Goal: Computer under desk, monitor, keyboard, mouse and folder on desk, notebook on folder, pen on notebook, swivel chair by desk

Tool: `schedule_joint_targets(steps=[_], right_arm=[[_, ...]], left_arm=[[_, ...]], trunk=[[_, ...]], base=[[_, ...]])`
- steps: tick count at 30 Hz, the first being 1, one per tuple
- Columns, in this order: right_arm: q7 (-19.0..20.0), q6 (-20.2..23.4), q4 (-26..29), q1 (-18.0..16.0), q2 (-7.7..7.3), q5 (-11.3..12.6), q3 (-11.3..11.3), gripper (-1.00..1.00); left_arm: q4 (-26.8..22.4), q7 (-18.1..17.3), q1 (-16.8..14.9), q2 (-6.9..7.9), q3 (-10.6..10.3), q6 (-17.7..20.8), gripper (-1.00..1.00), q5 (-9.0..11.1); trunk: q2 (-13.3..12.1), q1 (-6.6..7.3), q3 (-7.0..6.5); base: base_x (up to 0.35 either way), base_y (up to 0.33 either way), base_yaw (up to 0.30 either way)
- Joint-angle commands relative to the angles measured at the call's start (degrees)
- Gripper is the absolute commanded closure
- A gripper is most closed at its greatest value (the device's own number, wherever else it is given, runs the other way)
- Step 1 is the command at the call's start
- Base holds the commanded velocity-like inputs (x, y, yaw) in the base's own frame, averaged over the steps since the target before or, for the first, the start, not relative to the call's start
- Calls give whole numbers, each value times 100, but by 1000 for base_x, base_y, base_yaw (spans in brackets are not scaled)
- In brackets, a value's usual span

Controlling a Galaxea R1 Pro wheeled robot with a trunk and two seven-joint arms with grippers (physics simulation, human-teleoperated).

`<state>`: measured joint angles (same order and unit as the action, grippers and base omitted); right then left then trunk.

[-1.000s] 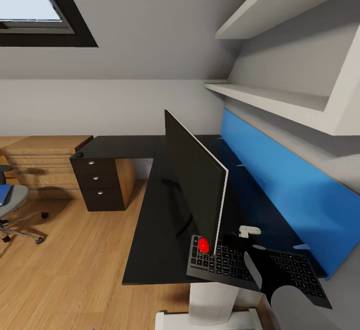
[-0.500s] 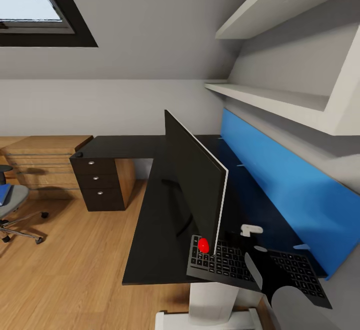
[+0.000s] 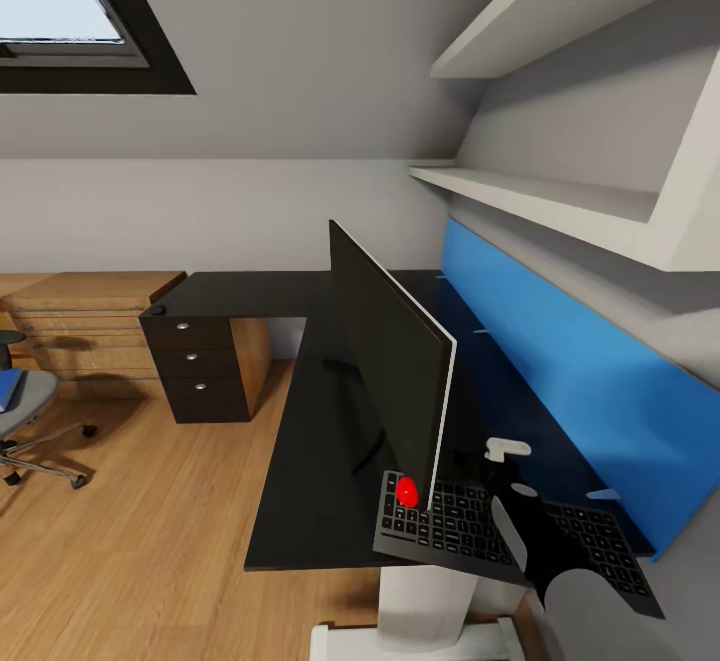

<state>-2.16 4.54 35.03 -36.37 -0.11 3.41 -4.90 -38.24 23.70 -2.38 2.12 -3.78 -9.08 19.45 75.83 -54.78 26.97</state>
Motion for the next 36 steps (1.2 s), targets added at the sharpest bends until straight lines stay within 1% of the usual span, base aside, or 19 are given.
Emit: schedule_joint_targets(steps=[1,5,7,9,10,13,14,17,22,28,30,32,36], right_arm=[[-19,31,22,-1,-2,36,5,-100],[-22,32,53,0,-10,37,-1,-100],[-26,35,68,1,-17,39,-59,-100],[-27,36,73,3,-19,41,-167,-100],[-28,42,80,3,-21,42,-333,-100],[-26,53,85,4,-23,40,-632,-100],[-22,62,88,3,-25,39,-833,-100],[-11,74,90,5,-30,38,-1079,-100],[1,80,91,7,-32,42,-1205,-100],[5,68,100,7,-33,42,-1244,-100],[-36,3,53,56,29,-22,-1215,-100],[-33,-61,53,55,31,-26,-1215,-100],[-27,-60,56,52,32,-28,-1215,-100]], left_arm=[[0,37,-3,8,-43,-32,-100,59],[0,37,-5,11,-48,-32,-100,59],[0,37,-6,12,-50,-32,-100,59],[0,37,-5,12,-51,-32,-100,59],[0,37,-5,10,-52,-32,-100,59],[0,38,-7,9,-52,-32,-100,59],[0,38,-6,8,-52,-32,-100,59],[0,33,-6,8,-52,-32,-100,59],[1,30,-7,8,-55,-32,-100,59],[1,31,-5,8,-53,-32,-100,59],[66,14,-5,-58,-118,-98,-100,41],[65,13,-4,-112,-127,-129,-100,41],[65,13,-3,-134,-114,-129,-100,41]], trunk=[[3,0,6],[3,0,6],[3,0,6],[3,0,6],[3,0,6],[3,0,6],[3,0,6],[3,0,6],[3,0,6],[3,0,6],[3,0,6],[3,0,6],[3,0,6]], base=[[0,0,0],[0,0,0],[0,0,0],[0,0,0],[0,0,0],[0,0,0],[-17,0,0],[-114,0,0],[-257,0,0],[-310,16,0],[0,0,0],[0,0,0],[0,0,0]])
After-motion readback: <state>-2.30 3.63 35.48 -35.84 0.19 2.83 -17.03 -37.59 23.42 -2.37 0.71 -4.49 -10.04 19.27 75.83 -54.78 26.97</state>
